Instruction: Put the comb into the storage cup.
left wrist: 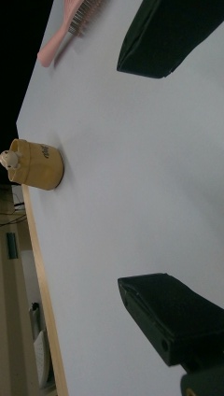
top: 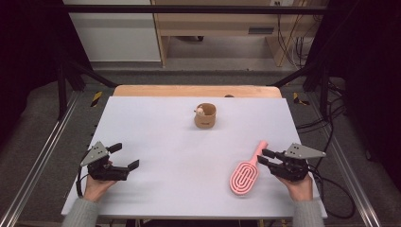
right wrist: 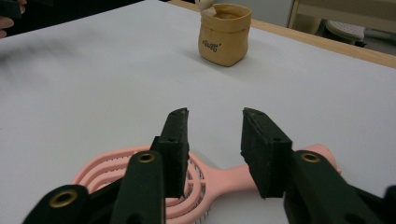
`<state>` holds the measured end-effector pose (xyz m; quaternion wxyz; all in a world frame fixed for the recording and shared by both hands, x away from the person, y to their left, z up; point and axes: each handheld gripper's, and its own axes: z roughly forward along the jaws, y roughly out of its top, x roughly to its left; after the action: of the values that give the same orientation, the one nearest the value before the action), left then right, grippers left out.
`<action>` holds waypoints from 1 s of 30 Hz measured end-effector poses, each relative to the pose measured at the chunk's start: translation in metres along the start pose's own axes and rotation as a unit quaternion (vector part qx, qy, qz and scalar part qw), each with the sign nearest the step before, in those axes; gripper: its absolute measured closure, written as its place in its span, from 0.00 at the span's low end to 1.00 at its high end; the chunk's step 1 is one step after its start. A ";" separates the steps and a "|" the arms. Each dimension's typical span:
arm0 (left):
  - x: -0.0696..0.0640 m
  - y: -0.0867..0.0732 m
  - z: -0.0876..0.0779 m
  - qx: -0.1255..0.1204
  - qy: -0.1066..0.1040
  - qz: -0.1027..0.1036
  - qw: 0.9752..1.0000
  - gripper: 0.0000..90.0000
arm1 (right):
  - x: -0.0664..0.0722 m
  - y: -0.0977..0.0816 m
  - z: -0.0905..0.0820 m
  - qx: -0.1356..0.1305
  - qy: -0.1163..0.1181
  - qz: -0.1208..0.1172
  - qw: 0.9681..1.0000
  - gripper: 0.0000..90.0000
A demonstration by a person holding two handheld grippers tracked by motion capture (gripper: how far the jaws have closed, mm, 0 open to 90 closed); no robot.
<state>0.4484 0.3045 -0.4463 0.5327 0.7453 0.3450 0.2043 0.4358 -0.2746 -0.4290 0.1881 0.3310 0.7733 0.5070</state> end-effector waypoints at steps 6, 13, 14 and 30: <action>0.000 0.000 0.000 0.001 0.000 0.001 1.000 0.00 | 0.003 0.000 -0.002 0.014 0.002 -0.005 1.000 0.88; 0.000 0.000 0.000 0.002 0.000 0.001 1.000 0.00 | 0.006 0.000 -0.003 0.035 0.005 -0.005 0.999 1.00; 0.000 0.000 0.001 0.002 0.000 0.001 1.000 0.00 | 0.006 0.000 -0.003 0.037 0.006 -0.005 0.999 1.00; -0.001 0.000 0.001 0.005 0.002 0.003 1.000 0.00 | 0.013 -0.007 -0.002 0.096 0.056 -0.017 0.994 1.00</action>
<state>0.4483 0.3032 -0.4465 0.5281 0.7484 0.3448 0.2054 0.4231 -0.2682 -0.4337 0.1204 0.3051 0.8335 0.4446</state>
